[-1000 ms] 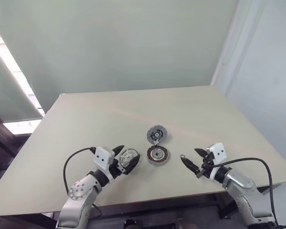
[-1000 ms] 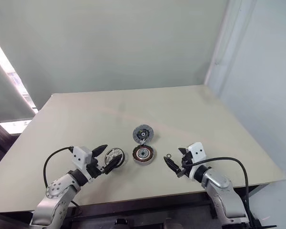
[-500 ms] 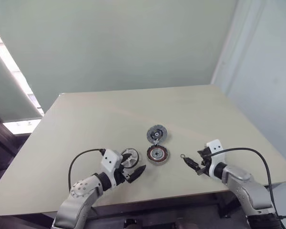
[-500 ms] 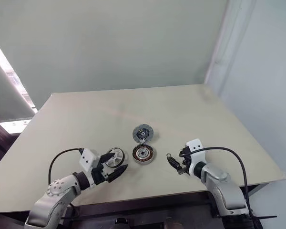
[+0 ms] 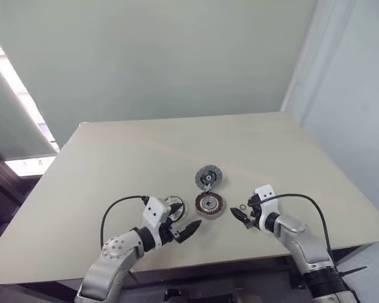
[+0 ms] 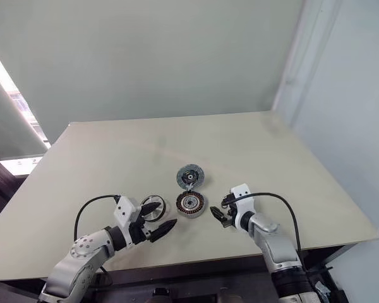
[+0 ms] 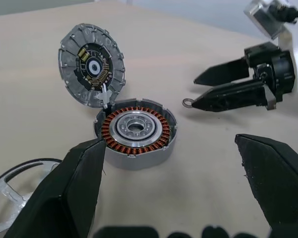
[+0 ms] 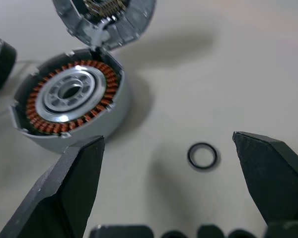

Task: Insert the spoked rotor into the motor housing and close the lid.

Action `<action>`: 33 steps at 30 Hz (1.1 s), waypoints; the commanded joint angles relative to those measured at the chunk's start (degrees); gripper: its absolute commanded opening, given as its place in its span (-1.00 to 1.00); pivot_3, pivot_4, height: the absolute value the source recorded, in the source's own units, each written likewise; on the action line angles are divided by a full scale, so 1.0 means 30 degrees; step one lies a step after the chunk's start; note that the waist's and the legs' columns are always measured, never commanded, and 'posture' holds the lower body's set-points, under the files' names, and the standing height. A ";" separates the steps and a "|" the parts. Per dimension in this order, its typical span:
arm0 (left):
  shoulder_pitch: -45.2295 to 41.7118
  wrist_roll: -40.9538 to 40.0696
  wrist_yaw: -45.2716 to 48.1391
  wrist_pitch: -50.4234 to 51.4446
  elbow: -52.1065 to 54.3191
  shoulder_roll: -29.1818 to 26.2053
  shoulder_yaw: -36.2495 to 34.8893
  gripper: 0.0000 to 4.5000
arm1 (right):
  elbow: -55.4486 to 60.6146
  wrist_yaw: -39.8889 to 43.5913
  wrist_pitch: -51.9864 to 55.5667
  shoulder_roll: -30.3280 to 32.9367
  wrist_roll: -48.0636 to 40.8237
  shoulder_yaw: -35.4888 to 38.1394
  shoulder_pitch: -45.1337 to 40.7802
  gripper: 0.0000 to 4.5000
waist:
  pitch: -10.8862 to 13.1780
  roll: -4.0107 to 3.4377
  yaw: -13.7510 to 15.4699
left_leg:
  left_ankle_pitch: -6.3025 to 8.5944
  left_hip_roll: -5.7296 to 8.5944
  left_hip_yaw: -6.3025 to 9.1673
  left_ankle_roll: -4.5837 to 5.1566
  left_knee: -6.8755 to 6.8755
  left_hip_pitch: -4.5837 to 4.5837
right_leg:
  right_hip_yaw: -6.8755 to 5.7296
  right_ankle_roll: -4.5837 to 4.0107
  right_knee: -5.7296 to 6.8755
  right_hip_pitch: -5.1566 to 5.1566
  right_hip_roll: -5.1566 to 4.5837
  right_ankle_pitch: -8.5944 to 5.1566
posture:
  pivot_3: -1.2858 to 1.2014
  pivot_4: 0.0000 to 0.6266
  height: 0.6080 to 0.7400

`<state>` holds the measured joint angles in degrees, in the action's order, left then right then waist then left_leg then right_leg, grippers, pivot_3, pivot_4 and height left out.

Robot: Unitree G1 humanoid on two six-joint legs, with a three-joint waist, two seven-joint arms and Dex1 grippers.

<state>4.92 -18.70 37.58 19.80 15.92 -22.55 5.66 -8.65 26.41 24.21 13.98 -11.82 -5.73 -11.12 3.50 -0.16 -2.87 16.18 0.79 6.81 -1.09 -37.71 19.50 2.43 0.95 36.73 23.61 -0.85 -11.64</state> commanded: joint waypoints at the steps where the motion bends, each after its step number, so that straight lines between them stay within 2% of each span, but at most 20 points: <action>1: -0.0383 0.0134 0.0086 -0.0564 0.0046 0.0024 -0.0031 0.98 | -0.0488 0.0022 -0.1355 -0.0247 0.0080 0.0480 -0.0699 1.00 | 0.0000 -0.0001 0.0000 | 0.0000 0.0000 0.0000 0.0000 0.0000 0.0000 | 0.0001 0.0000 0.0000 0.0000 0.0000 0.0000 | 0.03 -1.00 1.00; 23: -0.0632 0.0269 0.0322 -0.1354 -0.0740 0.0079 0.0170 0.98 | -0.4928 -0.0253 -0.3483 -0.1014 0.1082 0.0522 -0.1878 1.00 | -0.0004 -0.0006 -0.0046 | -0.0002 -0.0001 -0.0004 0.0004 -0.0026 -0.0025 | 0.0008 0.0000 0.0012 -0.0031 0.0007 0.0002 | 0.03 -1.00 1.00; 26: -0.0648 0.0295 0.0320 -0.1415 -0.0823 0.0148 0.0200 1.00 | -0.4797 -0.0338 -0.3096 -0.1035 0.1063 0.0562 -0.1779 0.61 | -0.0004 -0.0006 -0.0041 | -0.0002 -0.0001 -0.0005 0.0004 -0.0032 -0.0026 | 0.0010 0.0000 0.0013 -0.0035 0.0007 0.0002 | 0.03 -1.00 1.00; 33: -0.0599 0.0338 0.0333 -0.1567 -0.1018 0.0192 0.0143 1.00 | -0.4357 -0.0467 -0.2330 -0.1091 0.0996 0.0880 -0.1564 -0.50 | -0.0006 -0.0009 -0.0045 | -0.0002 -0.0002 0.0000 0.0005 -0.0002 -0.0033 | 0.0008 -0.0001 0.0013 -0.0032 0.0009 0.0003 | 0.03 -1.00 1.00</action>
<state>3.88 -17.79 38.21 16.39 12.23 -22.11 6.31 -23.17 25.15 16.57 10.93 -8.87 -3.20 -15.52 3.49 -0.19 -3.01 16.17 0.78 6.81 -1.08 -37.72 19.41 2.46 0.95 36.77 23.51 -0.83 -11.63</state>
